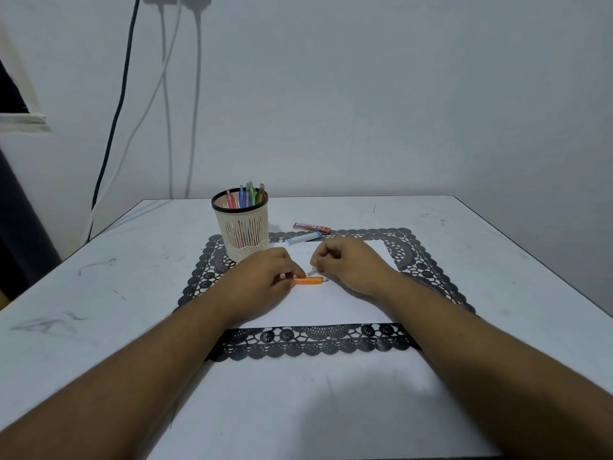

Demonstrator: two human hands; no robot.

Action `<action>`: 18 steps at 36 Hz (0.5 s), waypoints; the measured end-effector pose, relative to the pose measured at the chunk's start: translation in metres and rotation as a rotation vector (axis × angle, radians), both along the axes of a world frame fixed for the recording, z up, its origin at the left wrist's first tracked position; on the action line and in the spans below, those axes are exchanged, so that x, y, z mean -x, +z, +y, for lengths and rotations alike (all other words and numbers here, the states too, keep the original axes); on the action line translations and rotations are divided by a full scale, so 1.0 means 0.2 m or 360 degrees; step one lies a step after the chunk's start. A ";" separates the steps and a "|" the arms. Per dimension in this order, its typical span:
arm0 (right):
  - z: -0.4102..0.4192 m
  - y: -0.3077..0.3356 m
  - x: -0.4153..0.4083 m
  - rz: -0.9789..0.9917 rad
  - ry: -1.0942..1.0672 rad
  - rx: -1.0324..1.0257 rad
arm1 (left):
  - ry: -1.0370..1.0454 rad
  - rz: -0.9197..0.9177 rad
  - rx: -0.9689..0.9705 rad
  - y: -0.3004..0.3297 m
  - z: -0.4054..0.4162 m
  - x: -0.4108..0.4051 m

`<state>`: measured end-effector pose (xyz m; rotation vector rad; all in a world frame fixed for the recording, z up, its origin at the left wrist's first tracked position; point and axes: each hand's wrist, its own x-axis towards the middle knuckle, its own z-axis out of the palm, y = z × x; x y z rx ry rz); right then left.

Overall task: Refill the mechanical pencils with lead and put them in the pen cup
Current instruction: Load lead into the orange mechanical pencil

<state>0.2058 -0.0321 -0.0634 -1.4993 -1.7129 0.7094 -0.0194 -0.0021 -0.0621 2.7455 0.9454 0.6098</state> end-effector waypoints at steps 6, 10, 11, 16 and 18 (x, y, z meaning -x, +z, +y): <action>-0.06 0.04 -0.12 0.0447 -0.0051 0.0019 | 0.0044 -0.0015 -0.0008 -0.01 0.01 0.00; -0.11 0.08 -0.14 0.0237 0.0144 0.0207 | 0.0075 -0.0007 -0.0018 -0.01 0.01 0.00; -0.11 0.08 -0.13 0.0142 0.0147 0.0215 | 0.0078 -0.0016 -0.0018 -0.01 0.01 0.00; -0.11 0.09 -0.10 -0.0057 0.0118 0.0131 | 0.0103 -0.0051 -0.0036 -0.01 0.02 0.01; -0.10 0.07 -0.09 -0.0058 0.0117 0.0120 | 0.0113 -0.0063 -0.0036 -0.01 0.02 0.01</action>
